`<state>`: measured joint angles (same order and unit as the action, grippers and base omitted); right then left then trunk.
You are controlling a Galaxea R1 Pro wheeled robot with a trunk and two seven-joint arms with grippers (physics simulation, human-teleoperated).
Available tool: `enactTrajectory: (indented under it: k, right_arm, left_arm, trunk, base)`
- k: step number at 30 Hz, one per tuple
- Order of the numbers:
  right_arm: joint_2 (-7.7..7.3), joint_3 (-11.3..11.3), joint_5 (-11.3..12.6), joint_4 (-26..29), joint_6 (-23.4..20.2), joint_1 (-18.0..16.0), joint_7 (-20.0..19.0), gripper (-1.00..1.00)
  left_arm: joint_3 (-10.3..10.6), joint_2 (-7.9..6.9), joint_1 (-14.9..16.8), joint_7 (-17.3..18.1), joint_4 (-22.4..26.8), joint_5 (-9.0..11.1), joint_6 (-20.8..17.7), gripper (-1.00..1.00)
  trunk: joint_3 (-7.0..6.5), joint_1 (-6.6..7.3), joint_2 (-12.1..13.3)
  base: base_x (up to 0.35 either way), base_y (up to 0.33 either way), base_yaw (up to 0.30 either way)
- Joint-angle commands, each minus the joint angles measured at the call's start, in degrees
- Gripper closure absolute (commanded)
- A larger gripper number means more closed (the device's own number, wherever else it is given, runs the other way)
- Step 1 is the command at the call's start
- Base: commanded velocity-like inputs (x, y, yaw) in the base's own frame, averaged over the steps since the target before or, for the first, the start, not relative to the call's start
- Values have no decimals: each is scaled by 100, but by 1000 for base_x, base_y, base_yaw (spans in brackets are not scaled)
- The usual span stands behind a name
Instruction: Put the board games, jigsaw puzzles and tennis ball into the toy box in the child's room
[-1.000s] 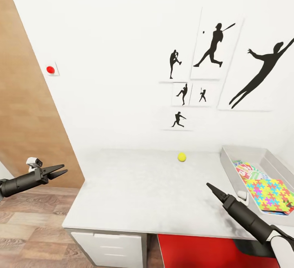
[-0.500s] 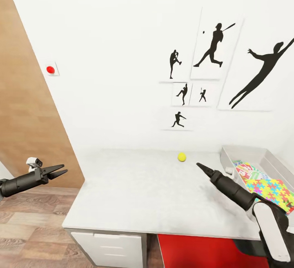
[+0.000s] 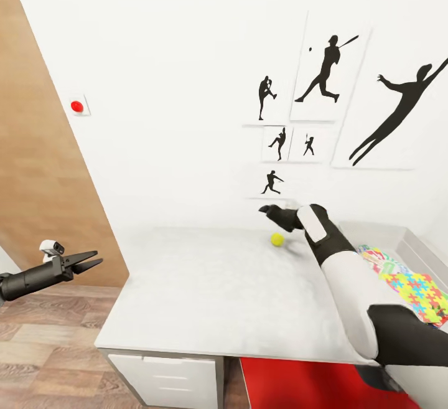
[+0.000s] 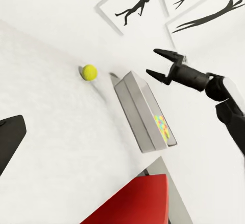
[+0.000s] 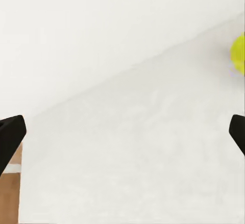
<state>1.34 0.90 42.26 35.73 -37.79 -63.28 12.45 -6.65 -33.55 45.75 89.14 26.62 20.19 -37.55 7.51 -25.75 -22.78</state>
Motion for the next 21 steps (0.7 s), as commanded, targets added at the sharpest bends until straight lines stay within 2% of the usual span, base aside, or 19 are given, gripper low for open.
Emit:
enactTrajectory:
  k: [1,4,5,7,10,13,16,17,19,21]
  right_arm:
    - [42,-33,-49,-311,119,-178,125,-100]
    - [292,-175,-560,-1676,673,-936,439,-100]
    - [333,-188,-634,-1799,721,-1011,497,-100]
    - [431,-217,-931,-2089,834,-1187,799,-100]
    - [444,-216,-1122,-2224,863,-1269,1054,-100]
    - [432,-245,-1227,-2207,876,-1285,1120,-100]
    - [409,-257,-1262,-1996,875,-1234,1113,-100]
    - [398,-257,-1269,-1917,873,-1202,1112,-100]
    - [385,-257,-1277,-1827,871,-1164,1110,-100]
    - [379,-260,-1285,-1789,871,-1146,1110,-100]
  left_arm:
    - [2,-2,4,22,1,1,-62,-100]
    - [2,2,4,25,1,9,-66,-100]
    - [1,1,4,25,1,9,-67,-100]
    - [3,0,4,29,1,11,-68,-100]
    - [2,-2,4,70,1,11,-68,-100]
    - [0,-11,4,86,11,16,-68,-100]
    - [2,-169,4,86,25,32,-83,-100]
    - [2,-261,4,86,37,44,-95,-100]
    - [-12,-427,4,86,52,179,-121,-100]
    - [-37,-558,4,86,68,500,-131,-100]
  trunk:
    - [14,-3,-13]
    - [14,-3,-13]
    - [14,-3,-13]
    - [14,-3,-13]
    - [14,-3,-13]
    - [14,-3,-13]
    - [14,-3,-13]
    - [14,-3,-13]
    - [14,-3,-13]
    - [14,-3,-13]
  base:
    - [0,0,0]
    - [0,0,0]
    - [0,0,0]
    - [0,0,0]
    - [0,0,0]
    - [0,0,0]
    - [0,0,0]
    - [0,0,0]
    - [0,0,0]
    - [0,0,0]
